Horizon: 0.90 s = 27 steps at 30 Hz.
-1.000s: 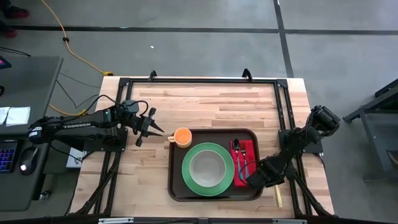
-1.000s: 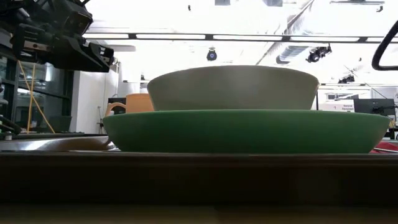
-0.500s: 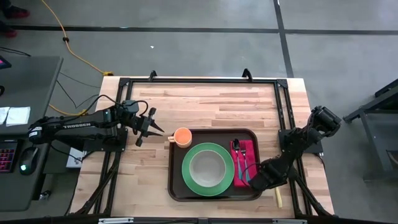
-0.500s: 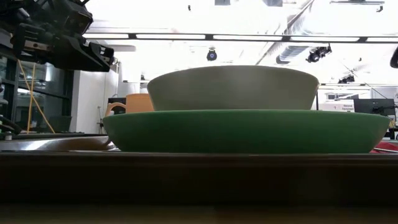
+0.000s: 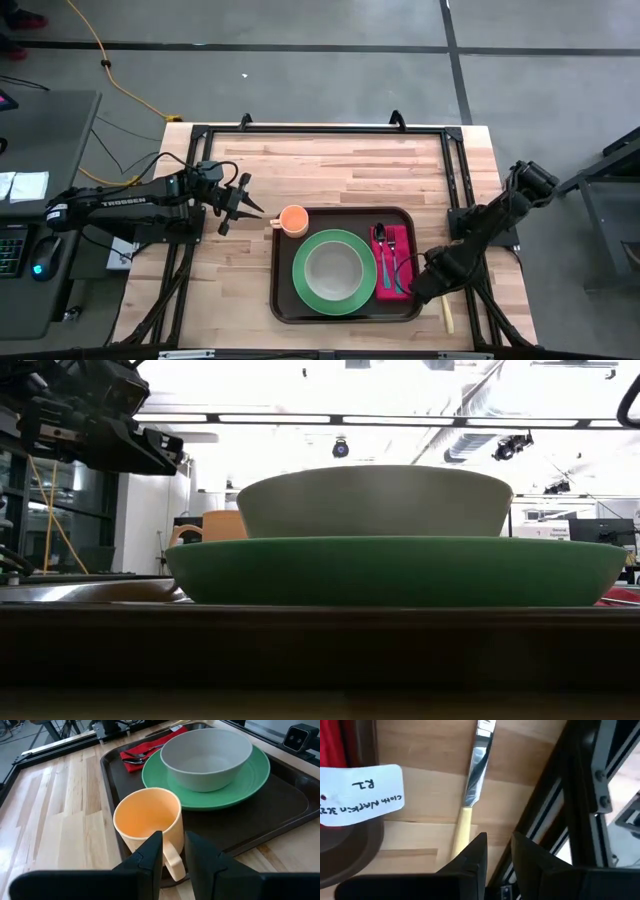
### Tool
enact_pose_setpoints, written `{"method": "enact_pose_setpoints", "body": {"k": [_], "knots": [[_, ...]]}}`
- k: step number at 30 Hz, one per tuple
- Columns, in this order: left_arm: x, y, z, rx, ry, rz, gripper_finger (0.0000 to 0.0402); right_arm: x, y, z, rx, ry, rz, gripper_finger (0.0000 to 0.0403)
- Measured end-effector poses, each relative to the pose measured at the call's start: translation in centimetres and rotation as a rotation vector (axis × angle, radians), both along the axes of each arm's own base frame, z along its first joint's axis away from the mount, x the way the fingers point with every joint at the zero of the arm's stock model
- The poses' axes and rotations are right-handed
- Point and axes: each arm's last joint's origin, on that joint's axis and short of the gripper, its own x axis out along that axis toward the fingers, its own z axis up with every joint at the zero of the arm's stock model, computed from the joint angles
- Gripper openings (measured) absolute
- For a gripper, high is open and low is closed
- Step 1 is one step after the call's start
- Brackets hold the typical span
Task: Set up tray
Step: Put the yellow table knife on the right of the blue fork on the brown serving tray
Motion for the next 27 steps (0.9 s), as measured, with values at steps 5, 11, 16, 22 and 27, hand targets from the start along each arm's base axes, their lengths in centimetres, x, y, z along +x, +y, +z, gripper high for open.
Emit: {"method": "enact_pose_setpoints", "body": {"k": [5,11,16,22,27], "knots": [[0.0,0.0,0.0,0.001,0.000,0.000,0.0113,-0.4,-0.4,-1.2,0.042,-0.053,0.008,0.0067],[0.0,0.0,0.0,-0.014,0.003,0.007,0.0113,-1.5,-1.2,-2.8,0.118,-0.045,-0.016,0.0067],[0.0,0.0,0.0,-0.021,0.005,0.009,0.0113,-1.6,-1.5,-3.0,0.115,-0.112,-0.013,0.0067],[0.0,0.0,0.0,-0.021,0.005,0.008,0.0113,-1.4,-1.5,-3.6,0.128,-0.179,-0.014,0.0067],[0.0,0.0,0.0,-0.022,0.004,0.009,0.0113,-1.5,-1.5,-3.7,0.129,-0.176,-0.015,0.0067]]}}
